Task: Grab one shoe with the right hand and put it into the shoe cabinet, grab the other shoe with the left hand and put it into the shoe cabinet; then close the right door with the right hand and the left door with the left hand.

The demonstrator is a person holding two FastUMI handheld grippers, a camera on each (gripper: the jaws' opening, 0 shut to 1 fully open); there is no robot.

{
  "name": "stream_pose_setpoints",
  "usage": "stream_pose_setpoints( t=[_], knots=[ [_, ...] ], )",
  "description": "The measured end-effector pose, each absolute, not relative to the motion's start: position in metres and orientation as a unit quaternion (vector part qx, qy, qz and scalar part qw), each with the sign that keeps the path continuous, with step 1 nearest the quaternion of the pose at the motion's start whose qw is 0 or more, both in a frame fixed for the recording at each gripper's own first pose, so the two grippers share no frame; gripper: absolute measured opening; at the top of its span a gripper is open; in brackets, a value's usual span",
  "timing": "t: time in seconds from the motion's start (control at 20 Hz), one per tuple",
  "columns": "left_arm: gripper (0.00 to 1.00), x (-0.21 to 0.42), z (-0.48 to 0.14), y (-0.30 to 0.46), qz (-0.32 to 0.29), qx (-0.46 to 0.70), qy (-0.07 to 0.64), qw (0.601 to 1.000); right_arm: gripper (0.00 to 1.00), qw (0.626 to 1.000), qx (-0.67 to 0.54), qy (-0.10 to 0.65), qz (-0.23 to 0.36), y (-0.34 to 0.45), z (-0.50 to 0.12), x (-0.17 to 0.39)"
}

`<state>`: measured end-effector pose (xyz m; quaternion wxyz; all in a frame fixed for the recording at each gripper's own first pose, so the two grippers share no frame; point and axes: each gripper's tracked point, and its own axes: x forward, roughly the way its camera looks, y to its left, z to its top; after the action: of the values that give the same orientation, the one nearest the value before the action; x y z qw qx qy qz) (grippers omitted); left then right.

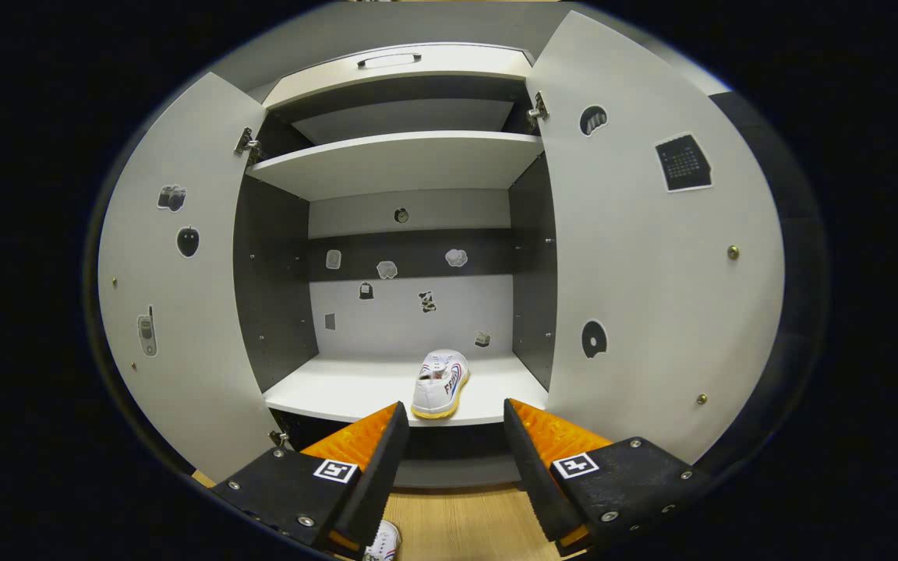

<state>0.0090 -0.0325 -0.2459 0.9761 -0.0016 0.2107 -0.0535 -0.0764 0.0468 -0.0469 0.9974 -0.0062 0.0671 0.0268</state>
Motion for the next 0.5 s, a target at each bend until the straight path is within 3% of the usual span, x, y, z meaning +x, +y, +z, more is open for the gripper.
stream_pose_setpoints(
  t=[0.25,0.5],
  knots=[
    [0.99,0.004,-0.319,-0.061,-0.089,0.017,0.278,0.956,0.92,0.998,0.006,0.054,0.022,0.038,-0.047,-0.095],
    [0.97,0.004,-0.391,-0.074,-0.095,0.005,0.359,0.929,0.92,0.998,0.016,0.055,0.007,0.02,-0.049,-0.109]
  ],
)
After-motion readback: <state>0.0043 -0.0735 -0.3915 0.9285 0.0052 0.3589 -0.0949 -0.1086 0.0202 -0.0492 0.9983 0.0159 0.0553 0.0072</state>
